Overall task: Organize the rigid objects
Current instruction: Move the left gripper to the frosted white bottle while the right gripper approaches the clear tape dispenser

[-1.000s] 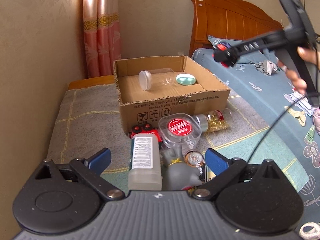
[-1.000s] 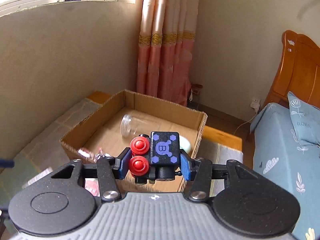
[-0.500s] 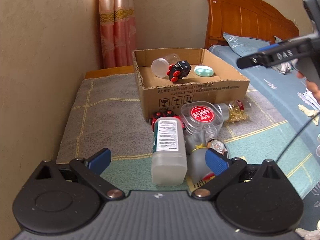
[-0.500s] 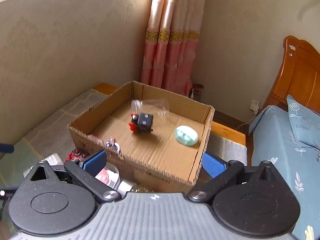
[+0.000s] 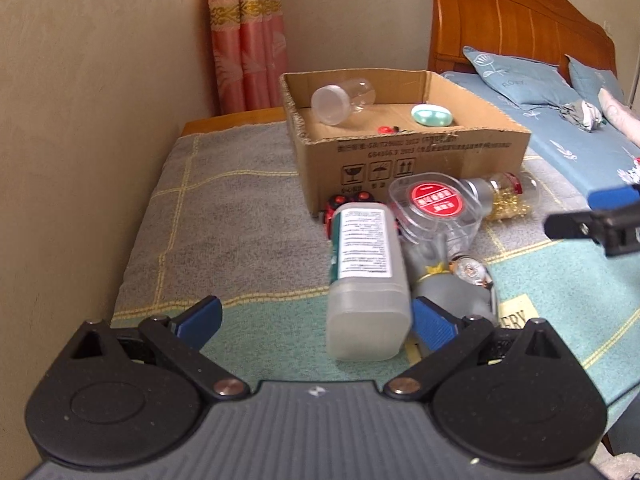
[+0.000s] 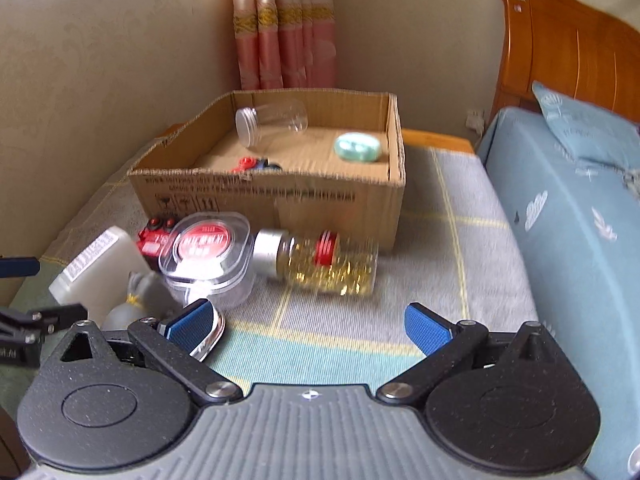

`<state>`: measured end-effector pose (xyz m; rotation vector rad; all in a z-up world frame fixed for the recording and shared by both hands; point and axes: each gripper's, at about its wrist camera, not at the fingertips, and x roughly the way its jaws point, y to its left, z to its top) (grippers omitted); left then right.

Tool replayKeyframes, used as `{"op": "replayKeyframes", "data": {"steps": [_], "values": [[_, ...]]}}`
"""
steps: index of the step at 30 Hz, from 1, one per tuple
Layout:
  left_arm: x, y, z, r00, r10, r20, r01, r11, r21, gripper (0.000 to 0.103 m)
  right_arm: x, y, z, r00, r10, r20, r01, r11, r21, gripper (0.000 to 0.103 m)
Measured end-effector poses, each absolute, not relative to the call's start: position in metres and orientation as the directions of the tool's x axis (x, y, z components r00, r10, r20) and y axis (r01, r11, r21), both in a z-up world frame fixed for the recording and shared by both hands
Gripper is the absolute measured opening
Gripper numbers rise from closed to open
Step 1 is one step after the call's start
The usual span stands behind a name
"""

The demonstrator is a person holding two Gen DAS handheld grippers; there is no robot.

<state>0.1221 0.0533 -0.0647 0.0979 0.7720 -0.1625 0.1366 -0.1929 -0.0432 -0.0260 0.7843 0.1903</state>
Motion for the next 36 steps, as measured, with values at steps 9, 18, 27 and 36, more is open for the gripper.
{"op": "replayKeyframes", "data": {"steps": [9,18,27,36], "values": [[0.123,0.088,-0.066,0.718,-0.039,-0.695,0.083,0.996,0.030,0.101,0.133,-0.186,-0.051,0.666,0.165,-0.728,-0.190,0.981,0.048,0.103],[0.121,0.086,-0.065,0.712,-0.078,-0.698,0.121,0.993,0.012,0.101,0.131,-0.161,-0.068,0.586,0.252,-0.770,-0.321,0.945,0.065,0.103],[0.132,0.072,-0.084,0.670,-0.069,-0.740,0.143,0.989,0.036,0.101,0.132,-0.126,-0.089,0.555,0.260,-0.790,-0.428,0.904,-0.004,0.103],[0.133,0.098,-0.090,0.658,0.001,-0.753,0.061,0.997,0.055,0.101,0.130,-0.176,-0.089,0.595,0.159,-0.788,-0.287,0.958,-0.024,0.103]]}}
